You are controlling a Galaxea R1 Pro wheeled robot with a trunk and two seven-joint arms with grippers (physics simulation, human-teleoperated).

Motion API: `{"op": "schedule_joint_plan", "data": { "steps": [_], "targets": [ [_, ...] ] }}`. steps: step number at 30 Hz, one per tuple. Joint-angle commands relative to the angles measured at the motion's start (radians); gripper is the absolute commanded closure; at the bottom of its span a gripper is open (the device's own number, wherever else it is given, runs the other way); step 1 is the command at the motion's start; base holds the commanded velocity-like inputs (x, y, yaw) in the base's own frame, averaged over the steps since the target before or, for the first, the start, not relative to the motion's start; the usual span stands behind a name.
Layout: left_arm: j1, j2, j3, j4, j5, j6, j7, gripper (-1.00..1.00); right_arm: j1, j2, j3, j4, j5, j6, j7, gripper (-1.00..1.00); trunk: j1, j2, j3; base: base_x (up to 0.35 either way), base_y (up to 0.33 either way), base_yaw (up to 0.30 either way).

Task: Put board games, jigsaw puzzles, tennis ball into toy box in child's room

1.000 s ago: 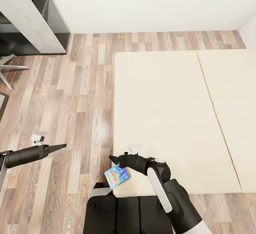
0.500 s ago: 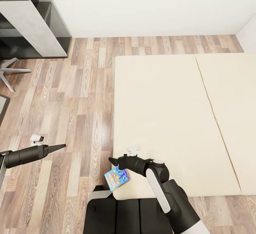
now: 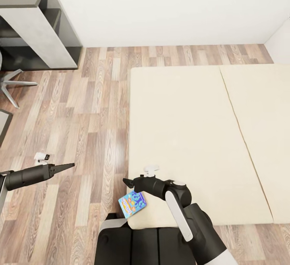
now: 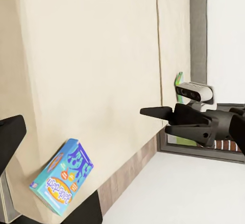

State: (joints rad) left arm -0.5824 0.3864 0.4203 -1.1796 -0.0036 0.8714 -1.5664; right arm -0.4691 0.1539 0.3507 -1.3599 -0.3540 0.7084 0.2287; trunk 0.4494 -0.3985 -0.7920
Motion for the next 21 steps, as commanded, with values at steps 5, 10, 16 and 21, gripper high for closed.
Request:
{"op": "schedule_joint_plan", "data": {
  "steps": [5,10,16,21],
  "targets": [
    [-0.001,0.0,-0.001,0.0,-0.001,0.011,-0.004,-1.0,-0.001,0.001,-0.001,-0.001,0.002,0.005,0.003,-1.0,0.001,-0.001,0.007,0.0,0.0,0.0],
    [0.0,-0.001,-0.003,0.0,-0.001,0.01,-0.004,-1.0,0.0,0.001,-0.001,-0.001,0.002,0.005,0.003,-1.0,0.001,-0.001,0.015,0.0,0.0,0.0],
    [0.0,-0.001,-0.003,0.0,-0.002,0.009,-0.004,-1.0,0.0,0.002,-0.002,0.002,0.001,0.005,-0.007,-1.0,0.001,-0.001,0.025,0.0,0.0,0.0],
    [0.0,-0.001,-0.003,0.0,-0.003,0.009,-0.004,-1.0,0.0,0.003,-0.001,0.005,0.001,0.005,-0.021,-1.0,0.001,-0.001,0.034,0.0,0.0,0.0]
  ]
}}
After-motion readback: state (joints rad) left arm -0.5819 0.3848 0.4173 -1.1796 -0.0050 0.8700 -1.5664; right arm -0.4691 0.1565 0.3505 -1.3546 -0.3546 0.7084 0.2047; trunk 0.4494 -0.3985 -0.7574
